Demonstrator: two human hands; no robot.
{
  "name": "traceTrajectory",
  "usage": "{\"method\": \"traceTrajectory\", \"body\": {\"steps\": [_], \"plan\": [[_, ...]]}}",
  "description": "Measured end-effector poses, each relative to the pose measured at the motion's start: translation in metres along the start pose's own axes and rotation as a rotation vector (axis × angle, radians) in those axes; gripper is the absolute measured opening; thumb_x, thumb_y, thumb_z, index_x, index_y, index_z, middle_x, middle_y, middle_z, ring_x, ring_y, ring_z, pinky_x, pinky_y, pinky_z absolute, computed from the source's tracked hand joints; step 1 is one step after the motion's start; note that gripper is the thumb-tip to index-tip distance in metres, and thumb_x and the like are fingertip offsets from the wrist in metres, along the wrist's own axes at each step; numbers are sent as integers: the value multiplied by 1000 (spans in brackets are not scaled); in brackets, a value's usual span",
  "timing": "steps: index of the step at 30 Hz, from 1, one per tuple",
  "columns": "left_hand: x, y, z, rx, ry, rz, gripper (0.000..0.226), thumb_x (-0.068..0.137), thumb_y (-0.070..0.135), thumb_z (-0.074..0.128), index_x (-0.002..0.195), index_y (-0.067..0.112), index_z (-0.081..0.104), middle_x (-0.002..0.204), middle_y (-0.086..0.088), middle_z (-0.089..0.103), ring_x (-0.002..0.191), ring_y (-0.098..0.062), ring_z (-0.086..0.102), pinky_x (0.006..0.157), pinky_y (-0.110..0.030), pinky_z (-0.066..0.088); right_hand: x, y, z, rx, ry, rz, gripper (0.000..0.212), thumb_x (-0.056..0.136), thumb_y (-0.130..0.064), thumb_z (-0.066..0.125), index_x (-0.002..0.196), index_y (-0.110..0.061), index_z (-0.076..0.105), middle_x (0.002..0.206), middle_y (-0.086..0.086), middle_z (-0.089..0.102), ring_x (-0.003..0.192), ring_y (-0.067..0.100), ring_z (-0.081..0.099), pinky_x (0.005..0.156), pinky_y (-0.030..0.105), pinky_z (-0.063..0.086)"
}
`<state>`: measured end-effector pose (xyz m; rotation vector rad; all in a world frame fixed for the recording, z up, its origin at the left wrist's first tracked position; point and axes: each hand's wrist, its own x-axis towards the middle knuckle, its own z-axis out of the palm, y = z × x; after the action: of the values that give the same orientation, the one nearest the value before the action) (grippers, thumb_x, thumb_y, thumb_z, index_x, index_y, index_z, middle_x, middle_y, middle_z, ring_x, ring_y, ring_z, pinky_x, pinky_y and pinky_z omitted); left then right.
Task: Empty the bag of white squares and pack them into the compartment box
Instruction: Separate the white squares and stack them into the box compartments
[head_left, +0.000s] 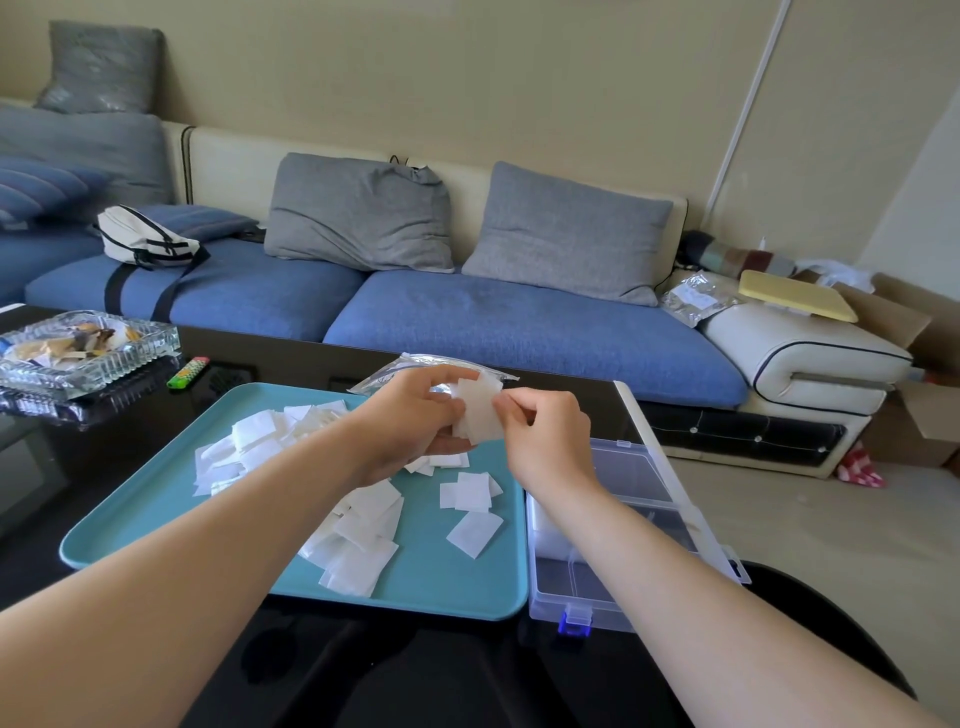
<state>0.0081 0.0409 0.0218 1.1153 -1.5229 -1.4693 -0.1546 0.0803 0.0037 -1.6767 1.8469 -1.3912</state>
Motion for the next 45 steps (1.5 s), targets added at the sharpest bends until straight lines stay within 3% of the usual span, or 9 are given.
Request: {"method": "traceTrajectory", "body": {"steps": [3,7,13,22,27,32,37,42,45], "plan": [[0,1,0,-18,1,6,33,106,4,53,130,21,67,127,-20,65,110,-33,72,90,-46,63,2,1,0,64,13,62,24,101,-21,69,84,-9,79,80,13,72,81,39,64,72,39,55],[-2,3,-1,-64,-16,18,30,108,6,52,128,21,68,127,-20,67,109,-31,74,90,-47,63,4,0,-3,173,85,111,7,95,-22,78,94,-18,84,84,-7,77,82,16,70,83,34,57],[-3,3,-5,-91,-19,28,27,109,10,52,129,17,69,121,-17,72,101,-26,77,87,-43,64,9,5,-3,235,-5,82,5,90,-27,85,91,-27,80,80,-6,78,68,9,70,74,34,63],[-5,2,-6,-13,-37,100,23,104,16,62,126,17,70,107,-17,77,95,-24,78,84,-41,65,0,-6,-5,400,-90,227,13,91,-25,83,93,-14,77,77,8,78,59,20,73,57,29,59],[-3,2,-6,56,-4,109,23,104,10,61,123,19,70,105,-15,74,92,-26,74,77,-41,65,3,-9,-5,410,42,329,13,94,-30,75,100,-18,77,84,2,77,57,16,73,54,27,60],[-3,1,-3,39,-21,87,26,105,8,59,126,20,69,111,-17,73,102,-31,74,85,-50,64,4,-3,-5,302,51,177,6,92,-22,79,93,-23,84,83,-11,78,77,13,75,61,24,62],[0,1,-4,-4,37,98,24,103,7,62,116,21,76,113,-17,72,103,-32,74,82,-44,65,6,-5,-5,385,90,254,10,95,-10,67,93,-15,76,81,2,78,69,15,77,58,27,62],[0,1,-7,-18,56,88,24,104,5,61,118,18,76,111,-17,72,103,-32,74,80,-44,65,15,-2,-1,314,348,203,16,99,-23,56,91,-37,60,95,1,75,85,25,75,78,50,64],[0,0,-8,-6,30,58,25,106,6,57,120,17,74,114,-17,70,107,-32,72,82,-46,65,17,-1,-11,334,255,110,17,100,-22,61,91,-35,69,81,-2,76,68,13,71,76,44,64]]}}
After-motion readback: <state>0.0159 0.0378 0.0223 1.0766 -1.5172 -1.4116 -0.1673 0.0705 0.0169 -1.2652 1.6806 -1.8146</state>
